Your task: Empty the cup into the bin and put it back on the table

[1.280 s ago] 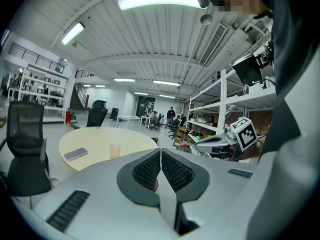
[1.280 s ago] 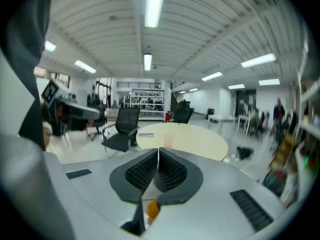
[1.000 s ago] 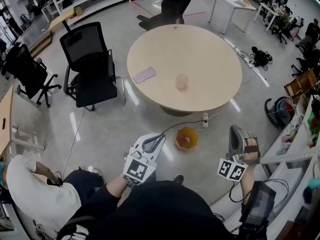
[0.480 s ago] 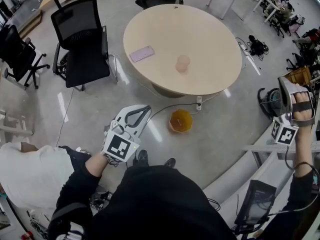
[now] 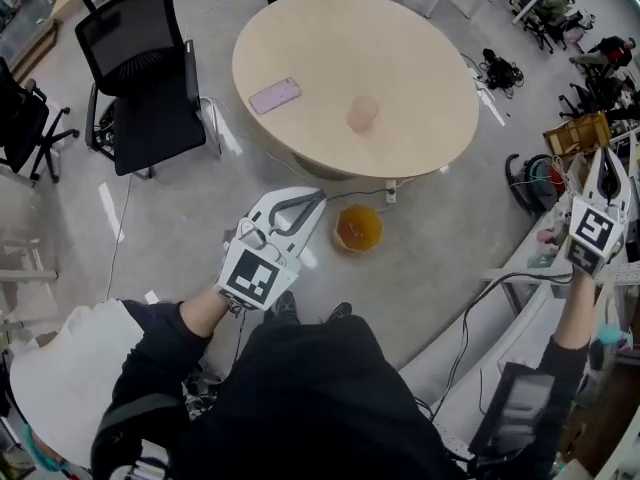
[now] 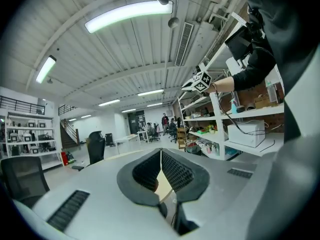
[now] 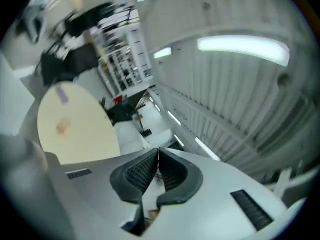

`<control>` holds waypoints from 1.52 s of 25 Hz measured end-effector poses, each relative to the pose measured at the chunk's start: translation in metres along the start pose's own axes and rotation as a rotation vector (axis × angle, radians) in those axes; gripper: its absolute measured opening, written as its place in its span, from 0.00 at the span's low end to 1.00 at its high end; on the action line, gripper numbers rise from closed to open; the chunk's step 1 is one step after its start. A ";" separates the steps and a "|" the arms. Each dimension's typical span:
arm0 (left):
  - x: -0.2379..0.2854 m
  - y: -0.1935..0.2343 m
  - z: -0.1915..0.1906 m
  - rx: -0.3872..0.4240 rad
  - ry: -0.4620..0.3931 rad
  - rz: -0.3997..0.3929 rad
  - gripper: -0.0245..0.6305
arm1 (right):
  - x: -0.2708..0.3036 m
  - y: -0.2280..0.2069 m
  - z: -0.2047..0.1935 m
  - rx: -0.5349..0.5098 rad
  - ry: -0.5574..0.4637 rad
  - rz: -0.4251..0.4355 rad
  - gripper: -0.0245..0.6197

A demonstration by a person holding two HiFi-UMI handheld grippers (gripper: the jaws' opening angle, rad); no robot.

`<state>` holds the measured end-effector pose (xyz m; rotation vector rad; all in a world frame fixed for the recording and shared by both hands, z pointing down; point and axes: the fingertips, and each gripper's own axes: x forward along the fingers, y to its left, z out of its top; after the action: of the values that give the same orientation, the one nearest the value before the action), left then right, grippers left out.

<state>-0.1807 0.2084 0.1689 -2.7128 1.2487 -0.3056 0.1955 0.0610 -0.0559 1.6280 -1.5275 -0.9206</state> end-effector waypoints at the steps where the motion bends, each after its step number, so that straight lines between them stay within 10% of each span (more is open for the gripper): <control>1: 0.004 0.002 0.003 -0.003 -0.014 -0.009 0.07 | -0.006 0.012 0.001 0.203 -0.041 0.039 0.06; 6: 0.024 0.021 0.006 -0.093 -0.035 0.005 0.07 | -0.022 0.083 -0.004 0.811 -0.265 0.192 0.06; 16: 0.104 0.072 -0.017 -0.196 0.037 0.166 0.07 | 0.040 0.255 -0.055 1.108 -0.150 0.533 0.07; 23: 0.157 0.078 -0.040 -0.161 0.152 0.180 0.07 | 0.073 0.321 -0.091 1.134 -0.085 0.762 0.36; 38: 0.257 0.107 -0.154 -0.232 0.320 0.114 0.08 | 0.123 0.434 -0.078 1.089 -0.003 0.985 0.38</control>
<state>-0.1331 -0.0627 0.3282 -2.8497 1.6069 -0.6391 0.0554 -0.0807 0.3565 1.1114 -2.6440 0.5536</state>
